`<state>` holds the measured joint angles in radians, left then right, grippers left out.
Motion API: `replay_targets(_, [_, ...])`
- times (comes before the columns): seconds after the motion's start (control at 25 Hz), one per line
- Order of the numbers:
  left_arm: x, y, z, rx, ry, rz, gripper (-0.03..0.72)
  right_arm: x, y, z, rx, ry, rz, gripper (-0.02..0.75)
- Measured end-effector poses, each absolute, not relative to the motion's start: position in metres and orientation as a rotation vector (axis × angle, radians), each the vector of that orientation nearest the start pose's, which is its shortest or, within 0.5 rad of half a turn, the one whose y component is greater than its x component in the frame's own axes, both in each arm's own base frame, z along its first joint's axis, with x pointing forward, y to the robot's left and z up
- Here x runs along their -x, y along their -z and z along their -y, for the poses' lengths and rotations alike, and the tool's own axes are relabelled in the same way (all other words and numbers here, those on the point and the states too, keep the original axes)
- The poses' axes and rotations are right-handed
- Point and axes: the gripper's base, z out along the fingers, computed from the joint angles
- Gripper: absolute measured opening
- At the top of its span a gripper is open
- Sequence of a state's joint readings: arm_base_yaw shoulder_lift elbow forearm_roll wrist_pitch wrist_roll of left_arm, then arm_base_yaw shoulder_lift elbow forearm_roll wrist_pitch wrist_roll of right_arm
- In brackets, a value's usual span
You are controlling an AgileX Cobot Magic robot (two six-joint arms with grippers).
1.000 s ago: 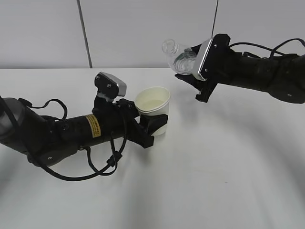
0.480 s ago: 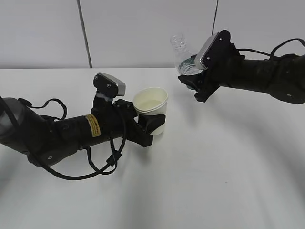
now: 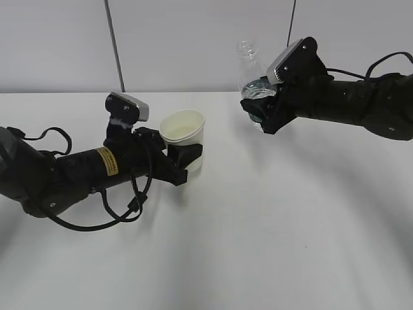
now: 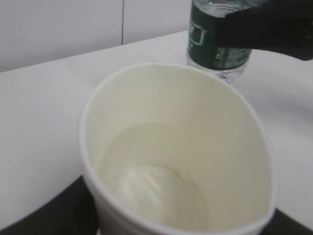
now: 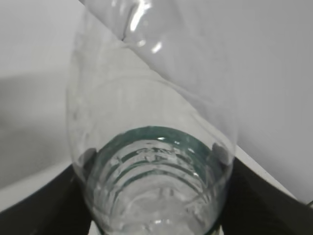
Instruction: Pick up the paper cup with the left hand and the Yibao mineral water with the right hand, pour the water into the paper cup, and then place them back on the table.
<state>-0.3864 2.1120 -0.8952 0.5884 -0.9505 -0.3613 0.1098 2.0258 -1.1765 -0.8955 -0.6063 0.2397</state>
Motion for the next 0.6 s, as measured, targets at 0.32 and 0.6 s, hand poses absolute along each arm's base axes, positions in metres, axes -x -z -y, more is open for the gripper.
replay_targets(0.32, [-0.356,-0.106,0.149,-0.615,0.612,-1.748,0.400,-0.425,-0.174,-0.087,0.818,-0.204,-1.705,0.501])
replay_targets(0.6, [-0.364,-0.106,0.129,-0.589,0.550,-1.747,0.399,-0.425,-0.174,-0.087,0.770,-0.233,-1.726,0.501])
